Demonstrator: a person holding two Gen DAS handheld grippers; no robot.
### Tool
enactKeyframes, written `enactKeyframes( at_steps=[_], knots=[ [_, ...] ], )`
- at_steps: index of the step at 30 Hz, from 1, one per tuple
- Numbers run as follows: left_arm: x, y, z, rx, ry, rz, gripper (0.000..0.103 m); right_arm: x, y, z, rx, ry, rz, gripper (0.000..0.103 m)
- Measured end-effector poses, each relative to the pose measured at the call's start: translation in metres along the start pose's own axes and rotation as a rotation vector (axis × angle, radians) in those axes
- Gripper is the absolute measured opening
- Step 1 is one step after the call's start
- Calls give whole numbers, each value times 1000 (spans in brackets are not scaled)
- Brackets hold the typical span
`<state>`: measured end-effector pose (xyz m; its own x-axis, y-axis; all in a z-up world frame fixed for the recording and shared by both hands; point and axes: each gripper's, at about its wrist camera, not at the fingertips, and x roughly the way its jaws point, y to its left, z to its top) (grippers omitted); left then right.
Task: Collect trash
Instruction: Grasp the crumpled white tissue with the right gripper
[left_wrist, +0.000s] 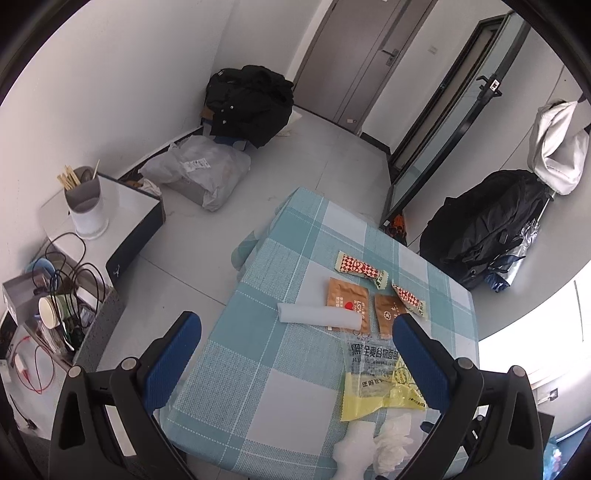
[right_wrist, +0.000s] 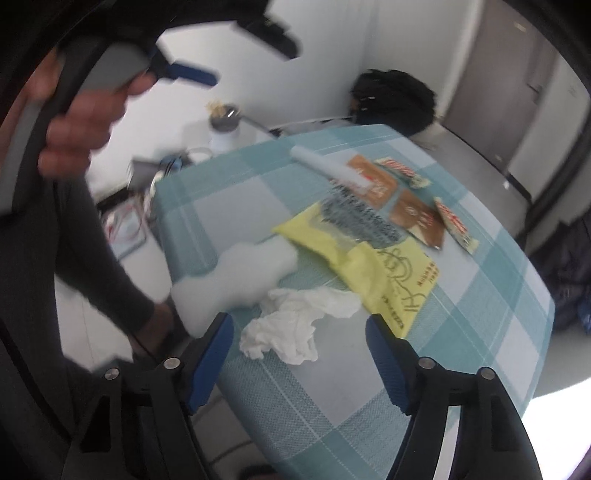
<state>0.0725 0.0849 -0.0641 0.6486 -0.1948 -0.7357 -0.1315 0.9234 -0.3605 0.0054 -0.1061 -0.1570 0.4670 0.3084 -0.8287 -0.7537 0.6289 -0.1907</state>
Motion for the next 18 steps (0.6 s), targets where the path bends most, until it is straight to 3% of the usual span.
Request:
enactKeyframes(
  at_steps=[2,4,9,14,16,18],
  knots=[
    [1,1,-1,2,8,8,102,7,5,0,-80,19,-30,69],
    [0,2,-1,3,1,17,102,11,7,-1,-110,31,-20,62],
    [2,6,-1,-8,11,28,102,22,10,1,-183,53,-25,55],
    [4,7,-2,-6,23,34,102,27,-3,1,-87,63,13,33],
    [6,7,-2,-8,24,31,102,27,-10,-1,-41,58,39,31],
    [9,6,-3,5,26,54,102,26,-13,-5,-4,56,56,23]
  ],
)
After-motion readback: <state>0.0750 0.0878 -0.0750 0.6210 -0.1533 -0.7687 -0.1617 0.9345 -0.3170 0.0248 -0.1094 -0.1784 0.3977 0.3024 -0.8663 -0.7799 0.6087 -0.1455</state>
